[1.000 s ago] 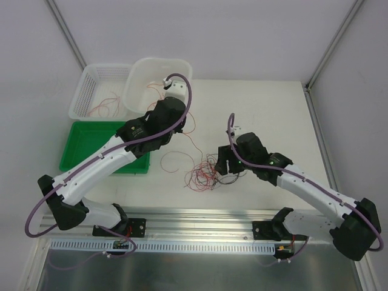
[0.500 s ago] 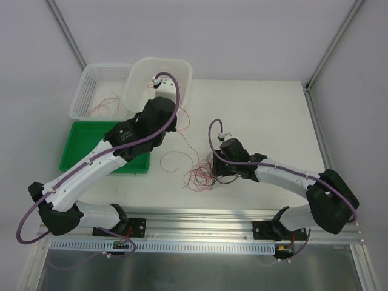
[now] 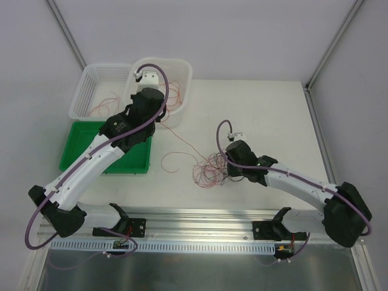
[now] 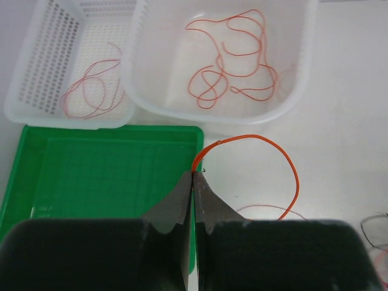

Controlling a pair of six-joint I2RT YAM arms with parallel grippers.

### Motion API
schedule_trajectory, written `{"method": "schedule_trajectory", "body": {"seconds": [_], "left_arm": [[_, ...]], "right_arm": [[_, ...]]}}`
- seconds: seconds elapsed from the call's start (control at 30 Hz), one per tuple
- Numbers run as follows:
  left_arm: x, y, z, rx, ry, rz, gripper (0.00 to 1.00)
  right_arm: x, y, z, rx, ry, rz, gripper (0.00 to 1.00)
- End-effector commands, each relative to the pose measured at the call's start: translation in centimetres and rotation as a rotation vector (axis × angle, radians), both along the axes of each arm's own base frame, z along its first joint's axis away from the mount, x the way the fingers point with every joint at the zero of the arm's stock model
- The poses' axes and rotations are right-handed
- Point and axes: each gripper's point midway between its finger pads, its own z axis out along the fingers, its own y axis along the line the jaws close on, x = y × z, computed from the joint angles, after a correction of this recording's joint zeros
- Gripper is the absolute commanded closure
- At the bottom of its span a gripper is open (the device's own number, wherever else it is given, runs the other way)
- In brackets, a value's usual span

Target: Untangle the cables

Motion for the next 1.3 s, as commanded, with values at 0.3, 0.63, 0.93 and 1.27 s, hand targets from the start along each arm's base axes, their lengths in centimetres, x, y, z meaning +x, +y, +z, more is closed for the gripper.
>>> {"method": "schedule_trajectory", "body": {"seconds": [0.3,0.63,0.93,1.27], "left_arm": [[1.9,10.1,2.3,0.128,-0.047,0.332,1.0],[1.2,11.1,0.6,0.08,-0.001,0.321,1.0],[-2.0,-4.0,-1.0,-0.145,0.093,-0.198,1.0],[-4.2,-5.6,0.7,-0.262,0.08,-0.271,1.0]], "right_arm": [[-0.8,-16.4,11.5,-0.125,-0.251,-0.383,0.96],[-0.9,-17.3,11.5,-0.099,-0.193,-0.394,0.85],[-0.4,-9.0,9.9,0.096,-0.126,-0.047,0.49],[-0.5,2.2,8.6,0.271,-0.135,0.458,0.42]]}}
